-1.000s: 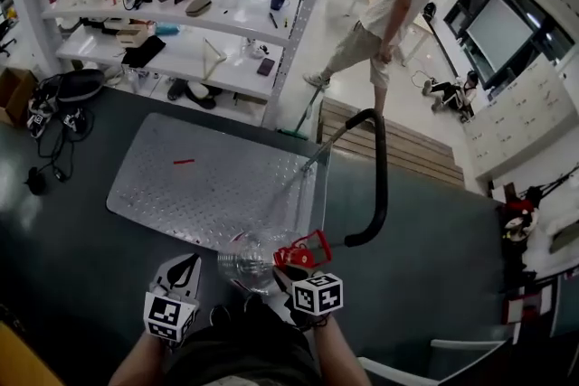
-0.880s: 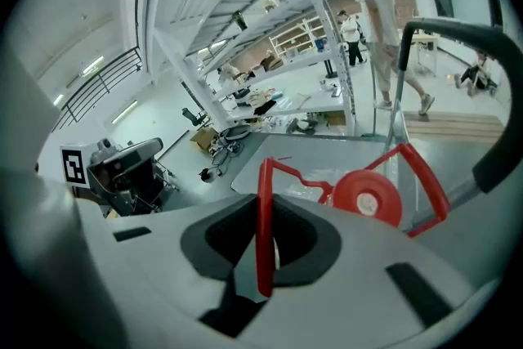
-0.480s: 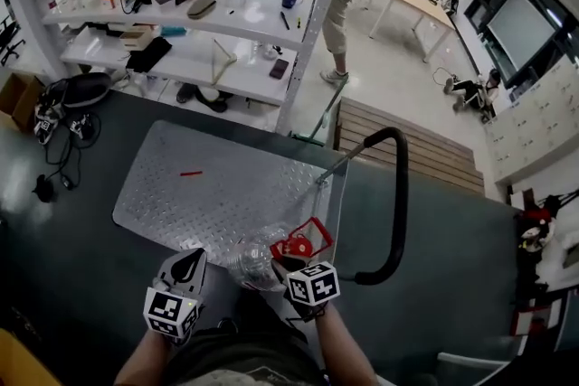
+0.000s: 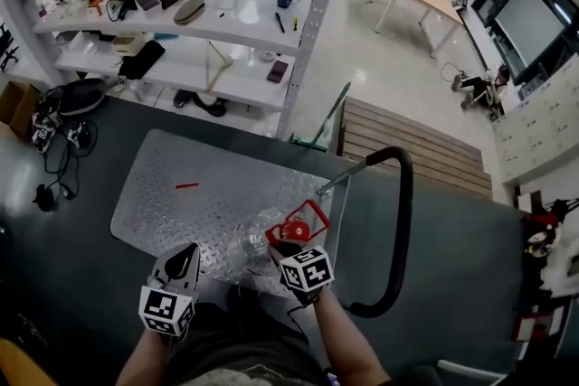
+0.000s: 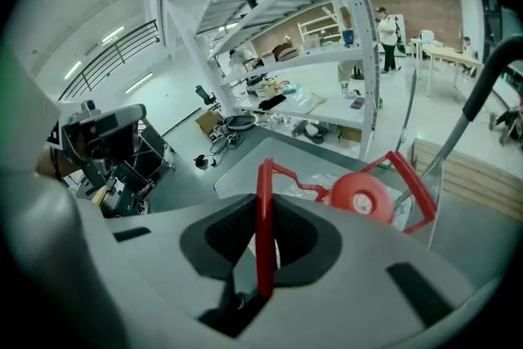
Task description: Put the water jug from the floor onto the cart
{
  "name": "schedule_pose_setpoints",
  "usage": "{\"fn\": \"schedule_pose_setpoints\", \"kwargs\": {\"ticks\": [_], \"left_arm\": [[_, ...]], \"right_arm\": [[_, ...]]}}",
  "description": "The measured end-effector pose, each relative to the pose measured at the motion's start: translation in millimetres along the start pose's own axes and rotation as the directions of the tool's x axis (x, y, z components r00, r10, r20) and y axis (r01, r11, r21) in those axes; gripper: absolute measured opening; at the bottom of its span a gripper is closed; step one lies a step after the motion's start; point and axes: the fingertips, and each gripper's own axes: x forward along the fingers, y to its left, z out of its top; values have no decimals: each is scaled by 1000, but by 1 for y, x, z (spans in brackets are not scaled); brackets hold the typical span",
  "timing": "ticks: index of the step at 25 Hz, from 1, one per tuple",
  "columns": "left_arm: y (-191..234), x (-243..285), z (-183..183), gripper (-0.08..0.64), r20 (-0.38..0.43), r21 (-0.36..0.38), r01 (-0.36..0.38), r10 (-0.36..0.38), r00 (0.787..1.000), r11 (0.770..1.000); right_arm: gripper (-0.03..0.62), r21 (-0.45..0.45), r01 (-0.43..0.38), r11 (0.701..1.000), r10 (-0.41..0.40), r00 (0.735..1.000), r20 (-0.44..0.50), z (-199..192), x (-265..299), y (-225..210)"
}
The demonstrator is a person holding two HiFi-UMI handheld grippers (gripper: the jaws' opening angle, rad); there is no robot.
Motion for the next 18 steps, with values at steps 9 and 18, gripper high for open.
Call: {"fn": "schedule_pose_setpoints", "kwargs": {"ticks": [9,18], "left_arm": [[33,33,18,8,-11,-10,3,-4,1000,1000],[60,55,32,8,-33,0,64,-64,997,998]], "right_arm": [[41,-117,55,992,-61,997,-41,47,23,-28],[40,-132,12,991,-24,996,-90,40,53,1]]}}
